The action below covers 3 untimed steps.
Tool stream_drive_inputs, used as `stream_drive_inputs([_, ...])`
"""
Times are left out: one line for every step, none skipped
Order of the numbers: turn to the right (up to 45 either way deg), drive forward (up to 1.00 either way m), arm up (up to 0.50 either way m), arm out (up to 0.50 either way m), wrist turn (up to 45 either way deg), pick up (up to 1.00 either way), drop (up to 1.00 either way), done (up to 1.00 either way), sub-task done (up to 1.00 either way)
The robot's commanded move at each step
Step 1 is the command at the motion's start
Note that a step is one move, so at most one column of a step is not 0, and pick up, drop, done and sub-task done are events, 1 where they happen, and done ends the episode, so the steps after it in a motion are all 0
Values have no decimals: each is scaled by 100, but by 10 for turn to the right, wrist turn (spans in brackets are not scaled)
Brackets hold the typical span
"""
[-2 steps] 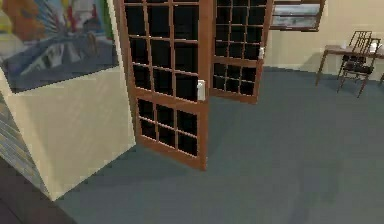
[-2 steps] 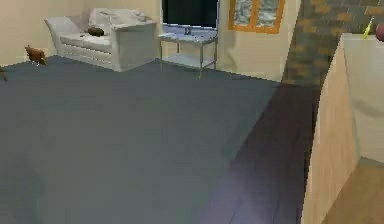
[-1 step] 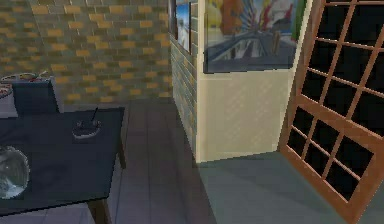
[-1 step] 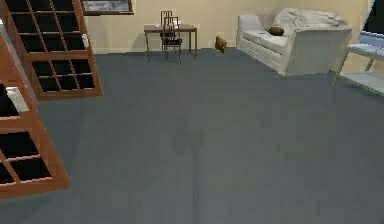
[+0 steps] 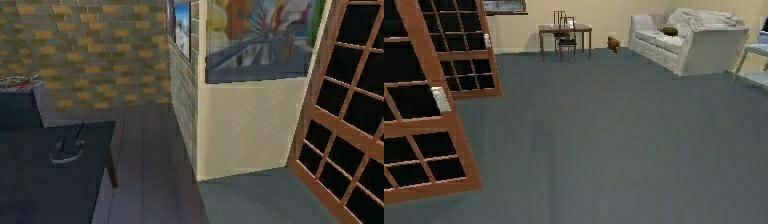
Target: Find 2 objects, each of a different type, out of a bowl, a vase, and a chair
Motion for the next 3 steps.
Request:
stream_drive_inputs([90,0,0,0,0,0,0,0,0])
stream_drive_inputs([0,80,0,0,0,0,0,0,0])
stream_drive_inputs([-450,0,0,0,0,0,0,0,0])
